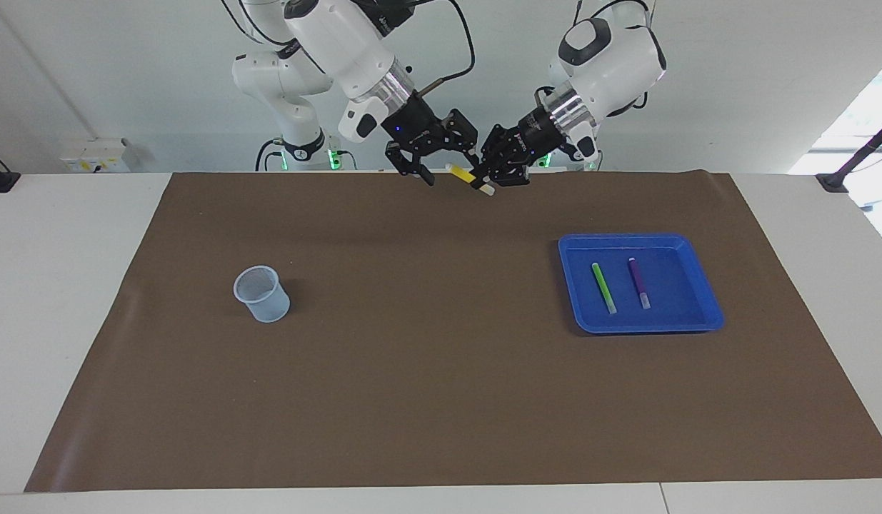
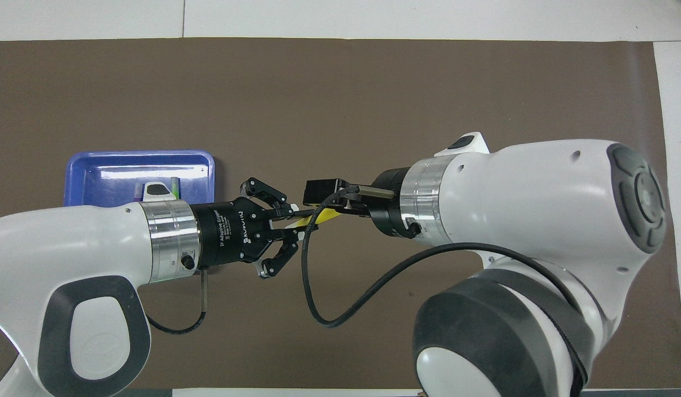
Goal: Transfer and insert pens with both arms
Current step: 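Grasp the yellow pen tip with the right gripper from the left gripper, then open the left gripper while the right gripper carries the pen to the cup, then insert the yellow pen into the cup while the left gripper reaches the purple pen, then grasp the purple pen in the tray with the left gripper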
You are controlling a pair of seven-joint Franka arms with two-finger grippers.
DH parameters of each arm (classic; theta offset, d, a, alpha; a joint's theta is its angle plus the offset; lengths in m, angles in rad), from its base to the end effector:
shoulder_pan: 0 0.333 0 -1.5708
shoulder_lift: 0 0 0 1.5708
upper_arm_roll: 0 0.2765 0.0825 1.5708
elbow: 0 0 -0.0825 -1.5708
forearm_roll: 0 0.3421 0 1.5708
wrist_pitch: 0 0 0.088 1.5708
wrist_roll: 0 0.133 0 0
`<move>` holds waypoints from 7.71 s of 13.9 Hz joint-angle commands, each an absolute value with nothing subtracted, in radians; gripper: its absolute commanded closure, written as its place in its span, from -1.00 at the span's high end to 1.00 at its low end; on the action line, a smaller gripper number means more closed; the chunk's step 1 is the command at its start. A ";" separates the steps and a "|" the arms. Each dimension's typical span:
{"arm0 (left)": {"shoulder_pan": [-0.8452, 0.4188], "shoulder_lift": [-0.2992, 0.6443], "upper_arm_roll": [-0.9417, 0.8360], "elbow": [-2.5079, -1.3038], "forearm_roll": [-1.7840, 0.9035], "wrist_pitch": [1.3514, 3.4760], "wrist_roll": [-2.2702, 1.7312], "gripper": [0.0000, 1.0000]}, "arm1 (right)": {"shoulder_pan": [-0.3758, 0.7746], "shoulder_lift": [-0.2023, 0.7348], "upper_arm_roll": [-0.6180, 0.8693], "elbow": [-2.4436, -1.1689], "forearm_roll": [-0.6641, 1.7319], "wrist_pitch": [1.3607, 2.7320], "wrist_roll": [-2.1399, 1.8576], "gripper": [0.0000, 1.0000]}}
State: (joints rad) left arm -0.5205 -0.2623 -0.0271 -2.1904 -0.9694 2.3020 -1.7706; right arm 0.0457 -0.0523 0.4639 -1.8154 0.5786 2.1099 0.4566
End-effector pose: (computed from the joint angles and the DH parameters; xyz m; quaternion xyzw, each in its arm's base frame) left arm 0.4041 -0.2861 0.5035 0.5745 0.6973 -0.2962 0.3099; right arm 0.4602 0.3056 0.5409 -0.9499 0.0760 -0.0268 0.3020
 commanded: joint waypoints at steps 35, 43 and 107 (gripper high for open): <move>-0.522 -0.311 -0.026 -2.253 -0.999 2.352 -1.694 1.00 | 0.000 -0.121 0.258 -1.929 0.227 2.002 0.220 -1.00; -0.384 -0.314 -0.026 -2.256 -0.890 2.225 -1.424 1.00 | -0.028 -0.144 0.052 -2.081 0.152 2.193 -0.291 -1.00; 0.032 0.181 -0.021 -2.011 -0.021 2.082 0.218 -1.00 | -0.017 0.017 -0.011 -1.498 -0.022 1.456 0.035 1.00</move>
